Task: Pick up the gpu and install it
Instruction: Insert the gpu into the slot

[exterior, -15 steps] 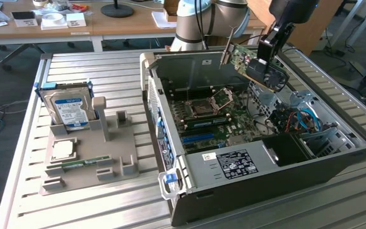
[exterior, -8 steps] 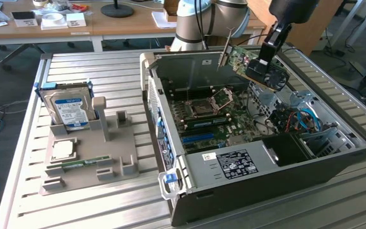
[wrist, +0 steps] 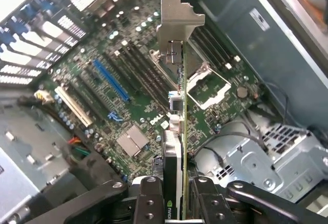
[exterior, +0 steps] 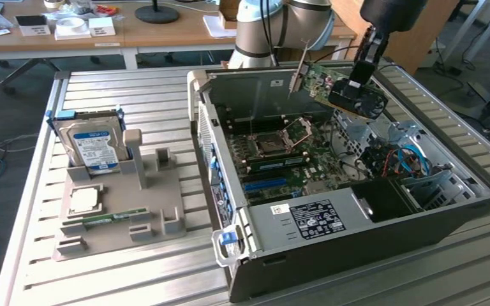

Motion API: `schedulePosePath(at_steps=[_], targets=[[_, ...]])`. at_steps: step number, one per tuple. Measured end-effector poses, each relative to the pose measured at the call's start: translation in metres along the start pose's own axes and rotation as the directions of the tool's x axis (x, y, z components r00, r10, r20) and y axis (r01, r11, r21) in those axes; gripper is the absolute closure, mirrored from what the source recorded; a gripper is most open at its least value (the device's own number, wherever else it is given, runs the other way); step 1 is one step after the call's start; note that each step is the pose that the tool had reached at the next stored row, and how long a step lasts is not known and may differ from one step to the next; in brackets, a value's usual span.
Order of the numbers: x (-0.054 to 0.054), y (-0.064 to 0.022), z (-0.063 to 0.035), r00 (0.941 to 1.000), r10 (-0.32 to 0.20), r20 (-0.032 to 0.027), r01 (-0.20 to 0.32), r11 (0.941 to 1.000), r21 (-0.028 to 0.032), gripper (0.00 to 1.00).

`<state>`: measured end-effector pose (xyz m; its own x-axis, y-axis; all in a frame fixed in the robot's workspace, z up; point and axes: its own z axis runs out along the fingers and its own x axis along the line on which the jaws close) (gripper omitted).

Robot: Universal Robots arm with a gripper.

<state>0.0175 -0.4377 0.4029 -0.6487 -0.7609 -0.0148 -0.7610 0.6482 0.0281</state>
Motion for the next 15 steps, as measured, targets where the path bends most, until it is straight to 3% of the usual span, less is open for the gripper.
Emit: schedulePosePath(at_steps=[4,7,11,15], targets=[[0.0000,0.0000,0.0002,0.9974,-0.072,-0.0019,0.072,0.9974,-0.0012,0.73],[0.0000,0.0000,0.0003,0.9920,-0.126,-0.0034,0.126,0.9920,-0.0021,0.73],[0.0000,0.0000,0.0004,0.9801,-0.199,-0.0053,0.199,0.9801,-0.0035,0.73],[0.0000,0.0000,0.0005,0.9628,-0.270,-0.0070,0.270,0.9629,-0.0050,0.73]])
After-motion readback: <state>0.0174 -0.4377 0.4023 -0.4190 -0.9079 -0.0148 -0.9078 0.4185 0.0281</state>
